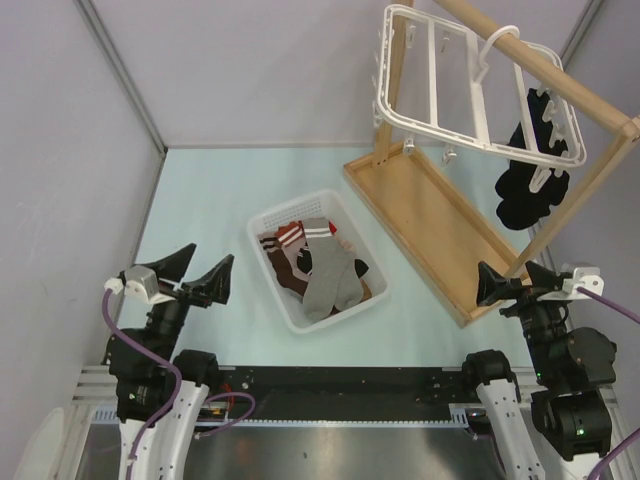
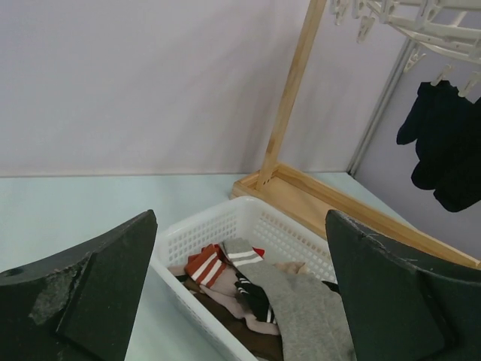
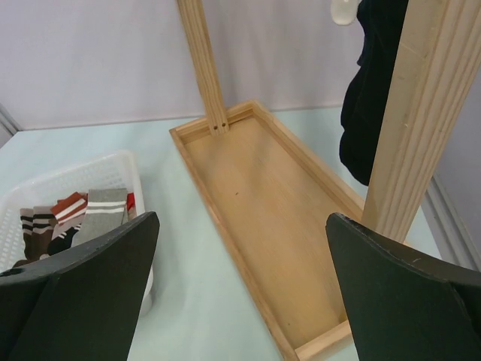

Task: Clip the socks to the hanger
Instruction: Open the clamp at the hanger.

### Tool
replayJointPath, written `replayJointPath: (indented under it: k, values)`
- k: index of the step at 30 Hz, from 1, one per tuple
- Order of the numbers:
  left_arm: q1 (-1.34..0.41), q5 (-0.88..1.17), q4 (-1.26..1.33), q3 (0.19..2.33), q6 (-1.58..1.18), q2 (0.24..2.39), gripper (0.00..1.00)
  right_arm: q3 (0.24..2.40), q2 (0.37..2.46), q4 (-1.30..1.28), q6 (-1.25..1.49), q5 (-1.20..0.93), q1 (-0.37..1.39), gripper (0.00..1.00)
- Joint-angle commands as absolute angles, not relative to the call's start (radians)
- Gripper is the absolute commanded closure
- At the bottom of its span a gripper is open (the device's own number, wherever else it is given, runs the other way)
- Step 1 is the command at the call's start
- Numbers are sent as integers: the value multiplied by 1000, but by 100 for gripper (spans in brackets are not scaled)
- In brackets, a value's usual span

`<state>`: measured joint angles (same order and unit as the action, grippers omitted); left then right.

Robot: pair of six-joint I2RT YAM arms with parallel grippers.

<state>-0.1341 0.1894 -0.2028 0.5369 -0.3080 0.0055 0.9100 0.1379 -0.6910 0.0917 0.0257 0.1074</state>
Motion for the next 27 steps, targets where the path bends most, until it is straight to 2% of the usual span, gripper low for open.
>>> replayJointPath:
  k: [1, 15, 19, 27]
  values:
    - [-124, 239, -91, 517, -367, -8, 0, 939, 152, -681, 77, 9, 112, 0]
    - [-129, 276, -55, 512, -359, 66, 0, 969, 198, -701, 103, -28, 115, 0]
    - [-144, 287, -6, 532, -374, 138, 0, 989, 250, -712, 87, -72, 115, 0]
    - [-195, 385, 70, 644, -440, 454, 0, 1069, 383, -710, 109, -86, 114, 0]
